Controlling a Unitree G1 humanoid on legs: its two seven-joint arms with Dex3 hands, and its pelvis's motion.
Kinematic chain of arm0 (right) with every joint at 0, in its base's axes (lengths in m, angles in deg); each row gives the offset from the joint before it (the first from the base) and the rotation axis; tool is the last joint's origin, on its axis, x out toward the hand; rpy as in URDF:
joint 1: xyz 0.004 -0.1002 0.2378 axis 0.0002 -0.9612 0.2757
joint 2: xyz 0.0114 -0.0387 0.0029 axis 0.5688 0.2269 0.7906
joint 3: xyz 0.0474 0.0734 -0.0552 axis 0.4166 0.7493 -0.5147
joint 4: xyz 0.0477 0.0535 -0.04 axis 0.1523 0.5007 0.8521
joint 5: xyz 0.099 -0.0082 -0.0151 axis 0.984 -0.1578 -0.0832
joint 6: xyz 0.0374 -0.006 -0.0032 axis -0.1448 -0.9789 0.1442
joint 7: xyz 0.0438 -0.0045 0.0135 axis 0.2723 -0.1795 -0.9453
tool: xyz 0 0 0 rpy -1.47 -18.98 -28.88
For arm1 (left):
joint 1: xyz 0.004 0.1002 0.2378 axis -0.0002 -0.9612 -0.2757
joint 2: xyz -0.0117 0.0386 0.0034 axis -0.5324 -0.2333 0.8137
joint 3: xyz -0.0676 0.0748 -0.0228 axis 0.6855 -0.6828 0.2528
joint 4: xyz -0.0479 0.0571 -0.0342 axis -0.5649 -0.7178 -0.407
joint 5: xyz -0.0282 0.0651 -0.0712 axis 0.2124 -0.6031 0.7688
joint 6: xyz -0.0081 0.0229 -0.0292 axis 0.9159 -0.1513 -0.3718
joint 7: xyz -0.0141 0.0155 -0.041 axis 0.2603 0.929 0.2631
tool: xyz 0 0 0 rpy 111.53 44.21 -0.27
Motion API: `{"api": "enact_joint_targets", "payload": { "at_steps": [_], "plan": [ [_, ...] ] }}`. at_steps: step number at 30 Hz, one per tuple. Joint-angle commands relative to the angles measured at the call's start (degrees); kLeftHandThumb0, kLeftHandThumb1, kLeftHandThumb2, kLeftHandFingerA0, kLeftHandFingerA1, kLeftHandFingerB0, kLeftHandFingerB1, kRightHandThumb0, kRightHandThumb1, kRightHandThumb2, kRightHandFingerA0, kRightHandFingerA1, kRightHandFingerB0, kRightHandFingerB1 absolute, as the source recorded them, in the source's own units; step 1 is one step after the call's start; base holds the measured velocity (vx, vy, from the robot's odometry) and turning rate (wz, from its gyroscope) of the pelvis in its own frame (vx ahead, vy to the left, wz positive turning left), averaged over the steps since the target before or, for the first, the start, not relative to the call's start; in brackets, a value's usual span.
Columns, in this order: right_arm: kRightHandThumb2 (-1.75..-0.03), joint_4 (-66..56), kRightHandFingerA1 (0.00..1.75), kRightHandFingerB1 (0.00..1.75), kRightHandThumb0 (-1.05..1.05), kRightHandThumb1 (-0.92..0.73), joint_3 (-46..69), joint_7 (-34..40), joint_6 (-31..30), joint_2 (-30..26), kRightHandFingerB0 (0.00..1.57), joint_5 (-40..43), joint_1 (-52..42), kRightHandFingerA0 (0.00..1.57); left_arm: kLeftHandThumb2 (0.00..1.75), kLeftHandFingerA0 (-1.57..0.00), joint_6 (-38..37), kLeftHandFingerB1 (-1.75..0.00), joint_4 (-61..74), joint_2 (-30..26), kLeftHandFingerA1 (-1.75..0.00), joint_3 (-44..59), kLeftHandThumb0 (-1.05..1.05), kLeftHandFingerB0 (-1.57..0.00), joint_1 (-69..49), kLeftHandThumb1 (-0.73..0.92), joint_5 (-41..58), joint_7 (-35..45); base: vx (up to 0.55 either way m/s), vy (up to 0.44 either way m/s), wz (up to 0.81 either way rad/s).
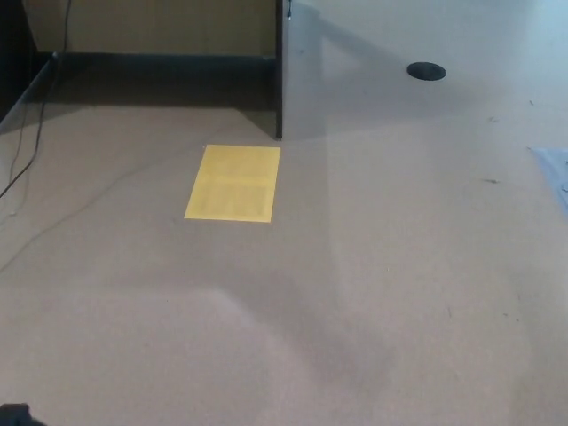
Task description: A person is holding a plastic bag and the robot extends its left hand to grab the bag by hooking its thumb into the holes at the top and brings its hand down by its side. Then it extends its arm again to hand the plastic bag back to the person.
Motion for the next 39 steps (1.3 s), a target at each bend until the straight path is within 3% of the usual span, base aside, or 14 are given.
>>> {"api": "enact_joint_targets", "payload": {
  "at_steps": [1, 4, 5, 6, 12, 16, 19, 20, 29, 31, 32, 33, 38, 39],
  "plan": [
    [-0.6, 0.36, 0.55, 0.42, -0.3, -0.71, 0.45, -0.27, -0.97, -0.27, 0.54, 0.79, 1.95, 0.84, 0.87, -0.88, 4.64, -1.4, -10.67, -2.81, -1.72, -3.79, -0.08, -0.76, 5.97, 0.67, -3.4, -9.73, 0.0, 0.0, 0.0],
    [-0.61, -0.03, 0.54, 0.42, -0.32, -0.7, 0.05, -0.04, -1.31, -0.43, 0.54, 0.2, 0.97, 0.83, 1.04, -1.27, 6.94, -1.13, -14.53, -3.19, -1.4, -6.15, -0.1, -0.89, 6.13, 0.57, -3.75, -11.56, 0.0, 0.0, 0.0],
    [-0.6, -0.06, 0.53, 0.42, -0.32, -0.71, -0.07, 0.02, -1.42, -0.49, 0.53, 0.03, 0.93, 0.83, 1.03, -1.27, 6.84, -1.13, -16.5, -3.42, -1.4, -7.07, -0.09, -0.88, 6.47, 0.58, -3.82, -12.26, 0.0, 0.0, 0.0],
    [-0.6, 0.06, 0.54, 0.43, -0.31, -0.71, -0.16, 0.12, -1.37, -0.54, 0.54, -0.12, 1.06, 0.84, 0.9, -0.95, 6.73, -1.3, -18.29, -3.74, -1.66, -8.07, -0.06, -0.82, 6.98, 0.65, -3.75, -13.02, 0.0, 0.0, 0.0],
    [-0.61, 0.14, 0.54, 0.43, -0.34, -0.69, -0.12, 0.24, -2.07, -0.52, 0.57, 0.05, 1.68, 0.84, 0.78, -0.89, 6.91, -1.22, -23.24, -5.34, -1.59, -12.09, -0.11, -0.8, 9.47, 0.73, -2.65, -15.12, 0.0, 0.0, 0.0],
    [-0.61, -0.3, 0.54, 0.44, -0.34, -0.69, -0.58, 0.32, -2.04, -0.7, 0.57, -0.49, 1.31, 0.84, 0.81, -0.91, 6.2, -1.42, -23.27, -5.68, -1.68, -13.74, -0.02, -0.73, 9.92, 0.7, -2.14, -18.09, 0.0, 0.0, 0.0],
    [-0.61, -0.27, 0.55, 0.44, -0.33, -0.69, -0.63, 0.49, -2.17, -0.54, 0.58, -0.4, 1.52, 0.85, 0.89, -1.12, 6.67, -1.17, -20.15, -6.02, -1.58, -13.65, -0.09, -0.88, 9.83, 0.61, -1.0, -17.58, 0.0, 0.0, 0.0],
    [-0.61, -0.35, 0.55, 0.44, -0.32, -0.69, -0.55, 0.49, -2.21, -0.55, 0.58, -0.29, 1.51, 0.85, 0.86, -0.9, 6.36, -1.38, -17.94, -6.04, -1.7, -13.11, -0.08, -0.76, 9.93, 0.68, -0.5, -17.47, 0.0, 0.0, 0.0],
    [-0.61, -0.97, 0.54, 0.44, -0.32, -0.69, -0.24, 0.18, -1.81, -0.4, 0.57, 0.23, 0.96, 0.85, 0.98, -0.95, 5.25, -1.35, 7.57, -7.55, -1.72, -6.6, -0.06, -0.77, 9.9, 0.61, 4.33, -10.68, 0.0, 0.0, 0.01],
    [-0.61, -1.01, 0.54, 0.44, -0.33, -0.68, -0.5, 0.52, -1.92, -0.46, 0.58, -0.19, 0.98, 0.85, 1.12, -1.24, 7.36, -1.09, 12.41, -7.51, -1.36, -4.85, -0.09, -0.85, 10.37, 0.55, 5.13, -8.24, 0.0, 0.0, 0.0],
    [-0.61, -1.01, 0.54, 0.44, -0.33, -0.68, -0.58, 0.65, -1.97, -0.48, 0.58, -0.32, 1.01, 0.85, 1.12, -1.24, 7.91, -1.09, 13.57, -7.38, -1.36, -4.36, -0.09, -0.85, 10.57, 0.55, 5.51, -7.41, 0.0, 0.0, 0.0],
    [-0.61, -0.94, 0.55, 0.44, -0.32, -0.69, -0.49, 0.54, -1.68, -0.66, 0.58, -0.23, 1.05, 0.85, 0.97, -0.98, 8.75, -1.24, 15.55, -7.11, -1.72, -3.53, -0.05, -0.78, 11.78, 0.61, 6.13, -6.11, 0.0, 0.0, 0.0],
    [-0.6, -1.22, 0.55, 0.44, -0.32, -0.69, -0.21, 0.3, -1.89, -0.62, 0.58, 0.14, 1.67, 0.84, 1.0, -1.12, 10.1, -1.15, 19.42, -7.21, -1.57, -1.03, -0.06, -0.86, 18.06, 0.54, 9.35, -0.51, 0.0, 0.0, 0.0],
    [-0.6, -1.32, 0.54, 0.44, -0.32, -0.69, 0.06, 0.02, -2.3, -0.56, 0.58, 0.53, 1.61, 0.84, 1.04, -0.92, 11.09, -1.16, 20.23, -6.89, -1.67, -0.67, -0.02, -0.81, 20.47, 0.55, 9.93, 0.71, 0.0, 0.0, 0.0]
  ]
}}
